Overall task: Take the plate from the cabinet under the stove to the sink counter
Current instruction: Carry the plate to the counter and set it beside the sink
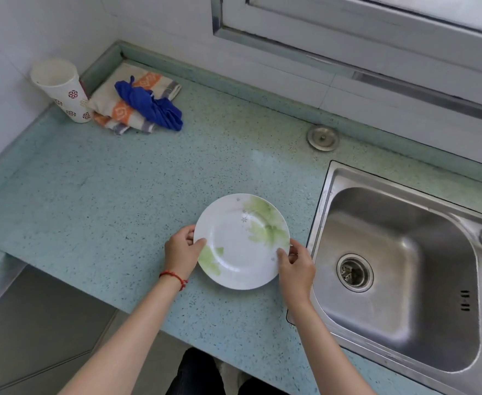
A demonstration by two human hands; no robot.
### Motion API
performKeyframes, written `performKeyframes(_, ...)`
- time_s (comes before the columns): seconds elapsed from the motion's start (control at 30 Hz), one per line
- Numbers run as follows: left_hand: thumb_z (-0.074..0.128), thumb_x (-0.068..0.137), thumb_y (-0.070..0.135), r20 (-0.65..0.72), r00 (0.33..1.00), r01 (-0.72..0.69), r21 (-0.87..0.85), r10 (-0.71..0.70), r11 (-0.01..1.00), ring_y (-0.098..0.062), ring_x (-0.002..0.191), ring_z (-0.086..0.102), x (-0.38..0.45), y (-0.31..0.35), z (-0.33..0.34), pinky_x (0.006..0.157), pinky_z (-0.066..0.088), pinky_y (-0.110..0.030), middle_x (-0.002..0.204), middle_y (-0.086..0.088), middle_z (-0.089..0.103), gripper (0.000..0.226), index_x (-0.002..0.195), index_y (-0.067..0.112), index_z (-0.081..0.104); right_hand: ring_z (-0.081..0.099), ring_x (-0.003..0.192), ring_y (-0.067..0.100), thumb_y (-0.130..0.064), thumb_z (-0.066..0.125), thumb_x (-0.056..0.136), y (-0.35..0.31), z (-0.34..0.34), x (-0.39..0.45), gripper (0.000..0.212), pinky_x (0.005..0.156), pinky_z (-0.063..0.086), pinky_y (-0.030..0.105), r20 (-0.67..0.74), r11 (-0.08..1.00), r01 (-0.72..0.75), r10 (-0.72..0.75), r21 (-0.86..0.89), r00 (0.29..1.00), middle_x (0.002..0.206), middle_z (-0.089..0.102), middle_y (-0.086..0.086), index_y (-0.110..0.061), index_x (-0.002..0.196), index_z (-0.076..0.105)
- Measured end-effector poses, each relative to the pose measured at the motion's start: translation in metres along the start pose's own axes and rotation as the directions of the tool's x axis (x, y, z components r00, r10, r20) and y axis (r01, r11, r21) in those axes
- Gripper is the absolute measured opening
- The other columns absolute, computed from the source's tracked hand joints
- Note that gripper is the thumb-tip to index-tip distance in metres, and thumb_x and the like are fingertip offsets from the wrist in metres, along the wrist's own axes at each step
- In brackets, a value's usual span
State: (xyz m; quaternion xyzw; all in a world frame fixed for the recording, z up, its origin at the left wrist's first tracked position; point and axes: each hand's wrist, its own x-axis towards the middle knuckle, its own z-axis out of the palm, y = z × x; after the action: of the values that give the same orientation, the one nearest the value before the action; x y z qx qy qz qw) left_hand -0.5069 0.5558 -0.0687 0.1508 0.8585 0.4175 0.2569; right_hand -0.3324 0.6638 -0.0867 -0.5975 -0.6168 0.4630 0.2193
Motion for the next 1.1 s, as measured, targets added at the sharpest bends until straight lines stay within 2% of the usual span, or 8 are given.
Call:
performKeyframes(0.27, 0.065, 0.075, 0.001, -0.019, 1.0, 0.006, 0.017, -0.006, 1.0, -0.023, 0.073, 0.059, 0.014, 0.008, 0.002, 0.073, 0.045, -0.027, 0.09, -0.016, 0.07, 0.029, 0.104, 0.002, 0.064, 0.053, 0.086, 0.021, -0.011, 0.06, 0.083, -0.01, 0.005, 0.018, 0.033, 0.081, 0.041, 0.029, -0.002, 0.996, 0.04, -0.04, -0.079, 0.999, 0.095, 0.06, 0.007, -0.005, 0.116, 0.056)
performKeyframes(0.4, 0.064, 0.075, 0.001, -0.016, 1.0, -0.002, 0.037, 0.003, 0.999, -0.023, 0.072, 0.057, 0.023, 0.015, 0.003, 0.071, 0.043, -0.026, 0.082, -0.01, 0.065, 0.025, 0.101, 0.001, 0.065, 0.053, 0.084, 0.02, -0.012, 0.059, 0.083, -0.017, 0.007, 0.028, 0.033, 0.078, 0.039, 0.026, 0.016, 0.994, 0.043, -0.042, -0.102, 0.999, 0.093, 0.058, 0.004, -0.007, 0.116, 0.056)
performKeyframes(0.5, 0.067, 0.074, 0.001, -0.025, 0.999, -0.022, 0.079, 0.024, 0.997, -0.025, 0.07, 0.053, 0.031, 0.019, 0.003, 0.073, 0.044, -0.028, 0.083, -0.011, 0.057, 0.021, 0.095, 0.001, 0.066, 0.056, 0.085, 0.022, -0.012, 0.059, 0.084, -0.021, 0.009, 0.037, 0.033, 0.081, 0.045, 0.031, 0.018, 0.993, 0.046, -0.045, -0.104, 0.999, 0.101, 0.063, 0.011, -0.007, 0.116, 0.056)
performKeyframes(0.63, 0.069, 0.073, 0.002, -0.022, 0.999, -0.024, 0.092, 0.026, 0.996, -0.024, 0.071, 0.051, 0.042, 0.022, 0.004, 0.073, 0.04, -0.026, 0.088, -0.012, 0.053, 0.024, 0.097, 0.001, 0.066, 0.058, 0.093, 0.025, -0.013, 0.058, 0.084, -0.025, 0.011, 0.046, 0.035, 0.089, 0.048, 0.039, 0.017, 0.99, 0.048, -0.047, -0.131, 0.999, 0.106, 0.063, 0.014, -0.007, 0.118, 0.055)
performKeyframes(0.83, 0.068, 0.074, 0.002, -0.021, 1.0, -0.016, 0.089, 0.018, 0.996, -0.023, 0.07, 0.05, 0.047, 0.023, 0.006, 0.072, 0.04, -0.027, 0.087, -0.011, 0.053, 0.025, 0.098, 0.001, 0.066, 0.057, 0.094, 0.025, -0.013, 0.057, 0.085, -0.029, 0.013, 0.049, 0.035, 0.083, 0.044, 0.03, 0.019, 0.988, 0.052, -0.05, -0.145, 0.999, 0.108, 0.063, 0.014, -0.006, 0.119, 0.054)
performKeyframes(1.1, 0.066, 0.075, 0.002, 0.0, 0.999, -0.031, 0.11, 0.032, 0.993, -0.025, 0.071, 0.05, 0.045, 0.022, 0.006, 0.073, 0.042, -0.029, 0.085, -0.012, 0.053, 0.022, 0.097, -0.001, 0.065, 0.057, 0.099, 0.028, -0.011, 0.057, 0.084, -0.029, 0.012, 0.047, 0.036, 0.088, 0.042, 0.032, 0.026, 0.98, 0.077, -0.073, -0.181, 0.997, 0.112, 0.062, 0.016, -0.004, 0.12, 0.054)
